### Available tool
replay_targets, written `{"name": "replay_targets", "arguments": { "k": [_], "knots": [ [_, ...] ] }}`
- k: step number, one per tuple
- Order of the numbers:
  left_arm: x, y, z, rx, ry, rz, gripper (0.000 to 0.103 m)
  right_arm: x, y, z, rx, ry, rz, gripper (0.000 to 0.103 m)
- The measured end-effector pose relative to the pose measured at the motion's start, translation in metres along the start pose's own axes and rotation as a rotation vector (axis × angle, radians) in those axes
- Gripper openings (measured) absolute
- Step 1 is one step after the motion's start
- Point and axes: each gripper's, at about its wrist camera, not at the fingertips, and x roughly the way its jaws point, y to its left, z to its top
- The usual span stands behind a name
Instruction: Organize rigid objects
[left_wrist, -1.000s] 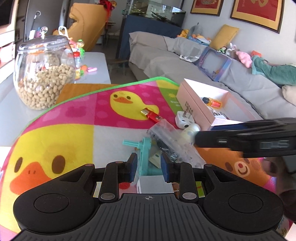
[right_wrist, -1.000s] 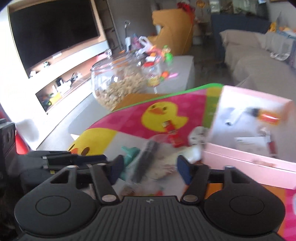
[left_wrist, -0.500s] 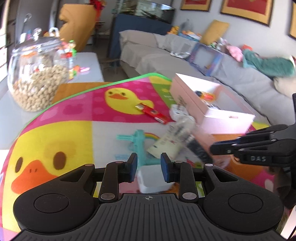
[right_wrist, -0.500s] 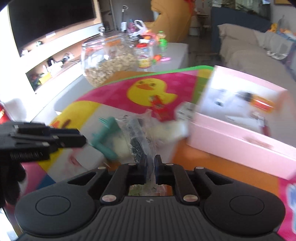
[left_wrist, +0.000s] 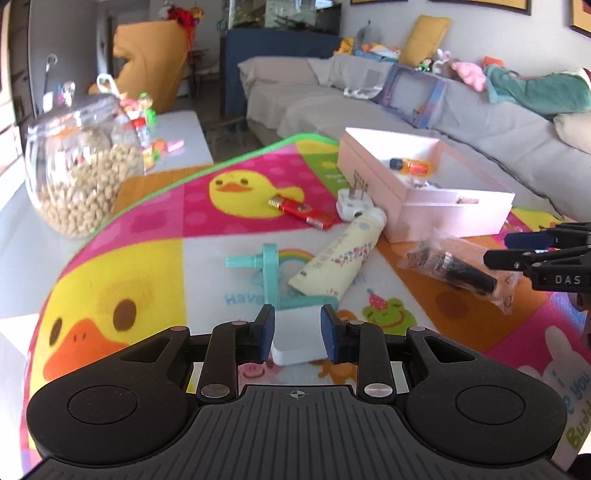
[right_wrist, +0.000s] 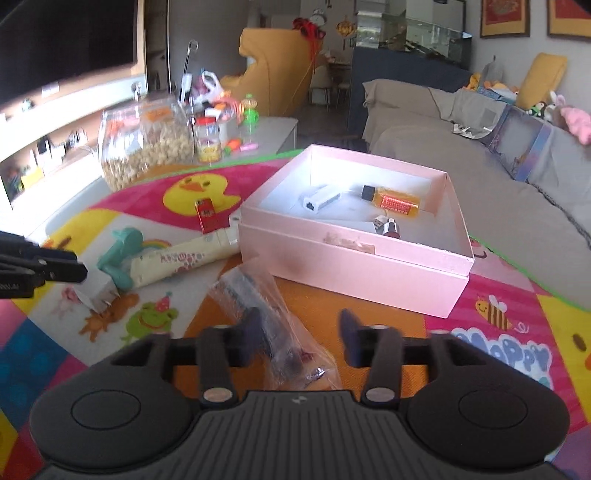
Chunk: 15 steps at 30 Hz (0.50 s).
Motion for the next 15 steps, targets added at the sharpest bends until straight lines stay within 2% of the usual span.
{"name": "replay_targets", "arguments": {
  "k": [3, 7, 9, 11, 15],
  "knots": [
    [0.006, 0.006, 0.000, -0.026, 0.023, 0.002, 0.031, -0.001, -0.001, -0.002, 0.009, -0.015, 0.014, 0.052],
    [0.012, 0.032, 0.002, -0.199, 0.028, -0.033, 0.030, -0.009, -0.005, -0.008, 0.023, -0.051, 0.027, 0.052],
    [0.016, 0.038, -0.001, -0.241, 0.056, -0.072, 0.030, -0.012, -0.007, -0.010, 0.031, -0.059, 0.040, 0.053],
    [0.012, 0.030, -0.003, -0.211, 0.072, -0.104, 0.032, -0.014, -0.009, -0.013, 0.028, -0.050, 0.056, 0.054],
    [0.006, -0.006, -0.009, -0.062, 0.090, -0.154, 0.033, -0.008, -0.007, -0.018, 0.000, -0.020, 0.031, 0.054]
  ]
}}
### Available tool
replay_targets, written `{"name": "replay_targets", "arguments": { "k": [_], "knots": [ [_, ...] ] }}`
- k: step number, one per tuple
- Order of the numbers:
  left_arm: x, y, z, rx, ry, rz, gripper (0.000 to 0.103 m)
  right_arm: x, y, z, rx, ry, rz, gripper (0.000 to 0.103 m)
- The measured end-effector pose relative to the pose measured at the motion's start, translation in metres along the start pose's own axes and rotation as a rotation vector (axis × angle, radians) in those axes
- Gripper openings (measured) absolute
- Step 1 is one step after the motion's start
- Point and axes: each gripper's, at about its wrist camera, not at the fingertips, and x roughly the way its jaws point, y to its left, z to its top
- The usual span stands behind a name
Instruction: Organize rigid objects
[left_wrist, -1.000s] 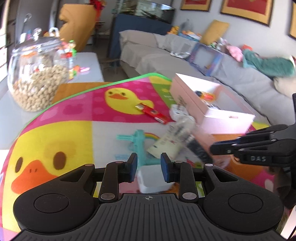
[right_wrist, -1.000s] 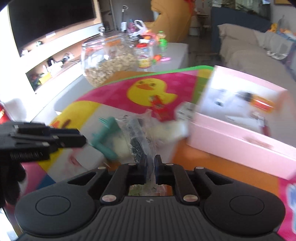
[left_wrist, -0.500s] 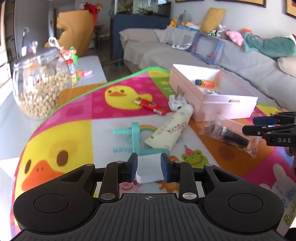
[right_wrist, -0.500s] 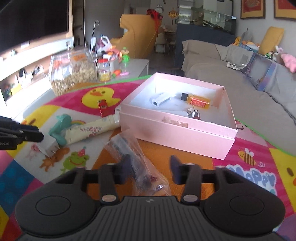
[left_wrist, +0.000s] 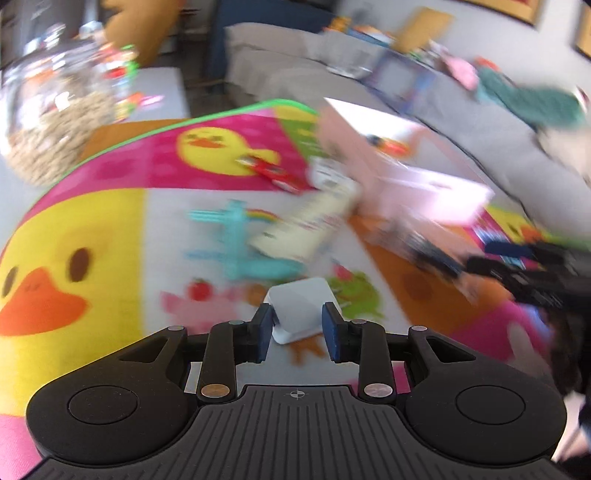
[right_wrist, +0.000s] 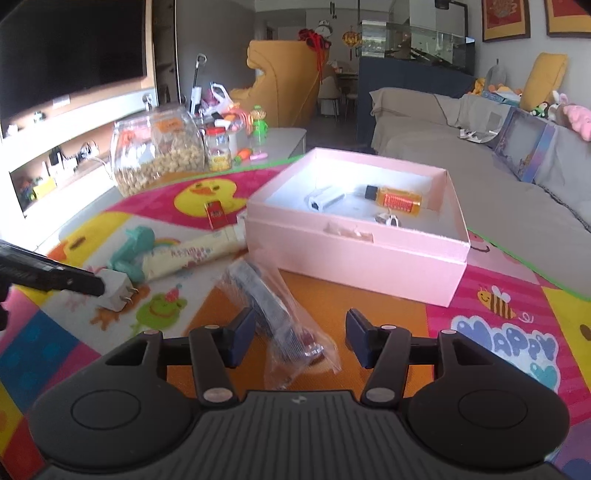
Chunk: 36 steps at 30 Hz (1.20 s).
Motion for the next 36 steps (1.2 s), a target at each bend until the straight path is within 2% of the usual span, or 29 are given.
{"name": "replay_targets", "arguments": {
  "k": [3, 6, 7, 10, 19, 21, 23, 25, 29, 34, 36],
  "knots": [
    [0.009, -0.030, -0.009, 0.136, 0.049, 0.003, 0.032, 0.011, -0.002, -0.002, 0.025, 0.038, -0.018, 0.054],
    [0.013, -0.064, -0.022, 0.363, 0.036, 0.078, 0.032, 0.020, -0.006, -0.004, 0.056, 0.076, -0.018, 0.055],
    [0.014, -0.070, -0.024, 0.406, 0.039, 0.081, 0.031, 0.022, -0.008, -0.006, 0.064, 0.088, -0.015, 0.055],
    [0.017, -0.073, -0.020, 0.387, 0.082, 0.020, 0.023, 0.025, -0.009, -0.010, 0.075, 0.106, -0.010, 0.058],
    [0.019, -0.076, -0.013, 0.349, 0.140, -0.058, 0.028, 0.025, -0.001, -0.016, 0.036, 0.083, -0.025, 0.064],
    [0.012, -0.076, -0.010, 0.347, 0.109, -0.038, 0.028, 0.024, -0.002, -0.016, 0.033, 0.079, -0.025, 0.064],
    [-0.002, -0.075, -0.005, 0.356, 0.026, 0.017, 0.028, 0.024, -0.002, -0.017, 0.033, 0.076, -0.024, 0.065],
    [-0.010, -0.072, 0.003, 0.340, -0.035, 0.040, 0.028, 0.024, -0.002, -0.017, 0.033, 0.074, -0.023, 0.066],
    [0.004, -0.068, 0.015, 0.330, -0.002, 0.047, 0.028, 0.025, 0.001, -0.017, 0.024, 0.073, -0.026, 0.068],
    [0.022, -0.070, 0.013, 0.345, 0.050, 0.039, 0.028, 0.025, 0.000, -0.017, 0.028, 0.071, -0.024, 0.068],
    [0.023, -0.073, 0.011, 0.359, 0.042, 0.029, 0.032, 0.025, 0.000, -0.017, 0.028, 0.071, -0.024, 0.068]
  ]
}}
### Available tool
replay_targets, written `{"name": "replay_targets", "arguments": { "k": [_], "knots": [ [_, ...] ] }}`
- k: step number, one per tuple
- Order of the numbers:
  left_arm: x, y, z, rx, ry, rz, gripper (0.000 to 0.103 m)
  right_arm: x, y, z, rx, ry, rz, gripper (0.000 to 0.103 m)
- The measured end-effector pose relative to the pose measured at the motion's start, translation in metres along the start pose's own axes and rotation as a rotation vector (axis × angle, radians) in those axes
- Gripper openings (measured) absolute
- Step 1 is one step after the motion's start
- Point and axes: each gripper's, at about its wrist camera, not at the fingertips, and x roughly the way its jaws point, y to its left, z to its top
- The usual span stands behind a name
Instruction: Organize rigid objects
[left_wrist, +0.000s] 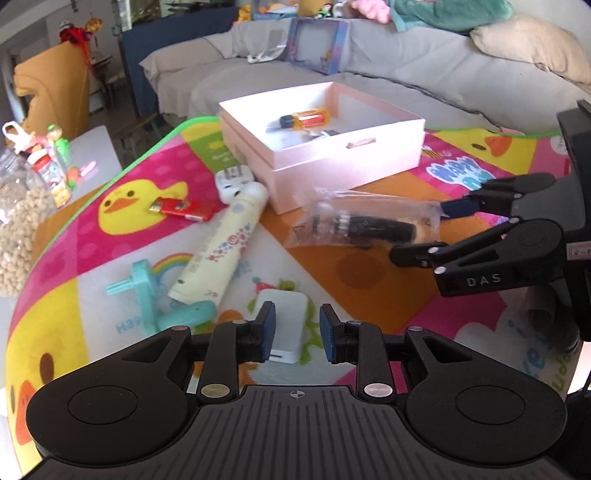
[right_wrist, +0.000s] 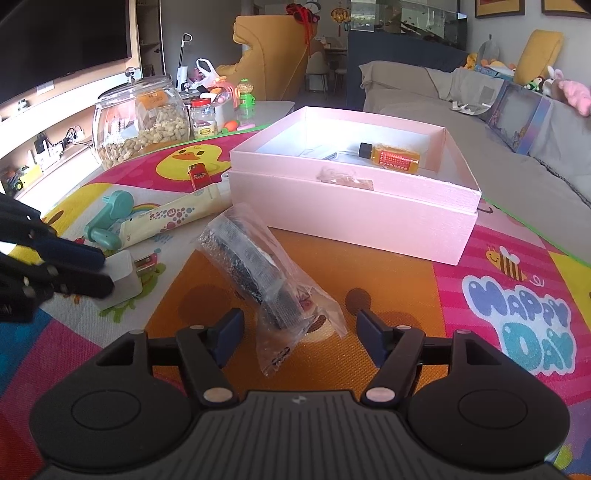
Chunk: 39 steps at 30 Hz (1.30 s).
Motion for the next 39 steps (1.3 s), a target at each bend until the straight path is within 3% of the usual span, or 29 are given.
{"name": "replay_targets", "arguments": {
  "k": [2, 6, 10, 13, 16, 19, 26, 30, 39],
  "knots": [
    [0.001, -0.003, 0.000, 0.000, 0.000, -0.027, 0.043, 0.000, 0.000, 0.000, 0.000, 0.001, 0.000, 0.068],
    [0.002, -0.007, 0.000, -0.003, -0.006, -0.051, 0.049, 0.003, -0.003, 0.005, 0.002, 0.004, 0.002, 0.068],
    [-0.002, -0.007, -0.001, -0.004, -0.012, -0.055, 0.049, 0.012, -0.011, 0.012, 0.005, 0.000, -0.140, 0.068],
    [-0.012, -0.004, -0.003, -0.004, -0.057, 0.000, 0.049, 0.017, -0.020, 0.017, -0.009, -0.008, -0.259, 0.068],
    [-0.017, 0.005, -0.002, -0.026, -0.071, 0.048, 0.048, 0.018, -0.033, 0.017, 0.060, 0.004, -0.223, 0.068],
    [-0.007, 0.016, -0.002, -0.066, -0.027, 0.049, 0.048, 0.017, -0.042, 0.015, 0.129, 0.003, -0.183, 0.069],
    [0.014, 0.020, -0.005, -0.123, 0.016, -0.013, 0.047, 0.013, -0.034, 0.012, 0.114, 0.005, -0.120, 0.070],
    [0.022, 0.017, -0.006, -0.129, 0.007, -0.009, 0.046, 0.003, -0.030, 0.015, 0.152, -0.006, -0.055, 0.070],
    [0.022, 0.012, -0.013, -0.139, -0.040, 0.014, 0.046, -0.002, 0.022, 0.036, -0.010, -0.136, -0.145, 0.070]
  ]
}}
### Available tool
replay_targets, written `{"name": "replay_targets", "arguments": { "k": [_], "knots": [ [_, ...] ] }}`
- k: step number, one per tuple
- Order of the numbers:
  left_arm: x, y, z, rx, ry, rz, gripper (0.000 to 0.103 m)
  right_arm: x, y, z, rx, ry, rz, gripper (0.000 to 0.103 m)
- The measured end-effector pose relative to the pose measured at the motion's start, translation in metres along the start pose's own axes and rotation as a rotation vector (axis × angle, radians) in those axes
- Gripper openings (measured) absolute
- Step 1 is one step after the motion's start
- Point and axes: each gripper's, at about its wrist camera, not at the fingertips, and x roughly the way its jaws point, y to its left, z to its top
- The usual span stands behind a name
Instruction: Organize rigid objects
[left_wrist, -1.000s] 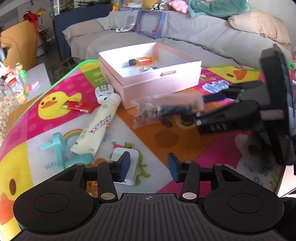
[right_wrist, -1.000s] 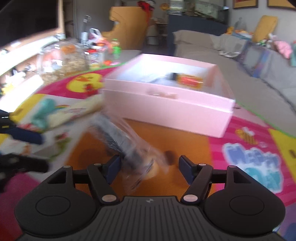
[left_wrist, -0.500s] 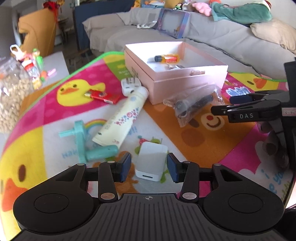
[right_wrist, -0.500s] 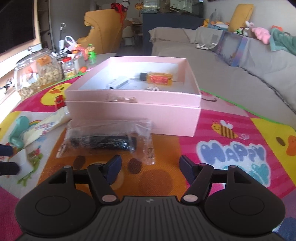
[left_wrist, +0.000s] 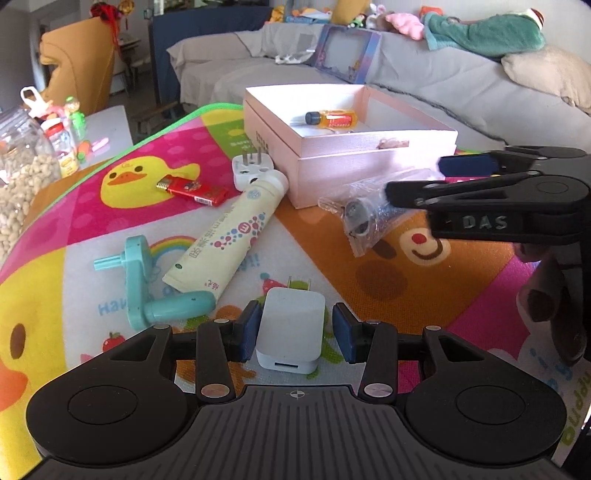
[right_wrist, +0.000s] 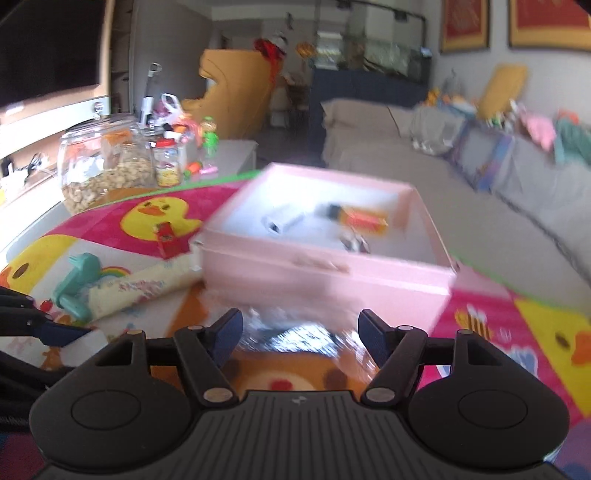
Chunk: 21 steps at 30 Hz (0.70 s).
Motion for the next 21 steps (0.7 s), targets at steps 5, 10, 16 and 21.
{"name": "replay_targets", "arguments": {
  "k": [5, 10, 16, 21],
  "knots": [
    [-0.003, 0.001, -0.006, 0.022, -0.036, -0.006, 0.045, 0.013, 0.008, 0.008, -0.007, 0.047, 0.013, 0.070],
    [-0.006, 0.009, -0.010, 0.003, -0.057, -0.032, 0.037, 0.002, -0.010, 0.009, -0.012, 0.010, 0.024, 0.070],
    [-0.008, 0.016, -0.012, -0.039, -0.062, -0.055, 0.037, 0.011, -0.053, 0.010, 0.152, 0.036, 0.013, 0.062],
    [-0.013, 0.015, -0.014, -0.036, -0.048, -0.046, 0.037, 0.028, -0.064, 0.000, 0.274, 0.143, 0.102, 0.029]
  ]
}}
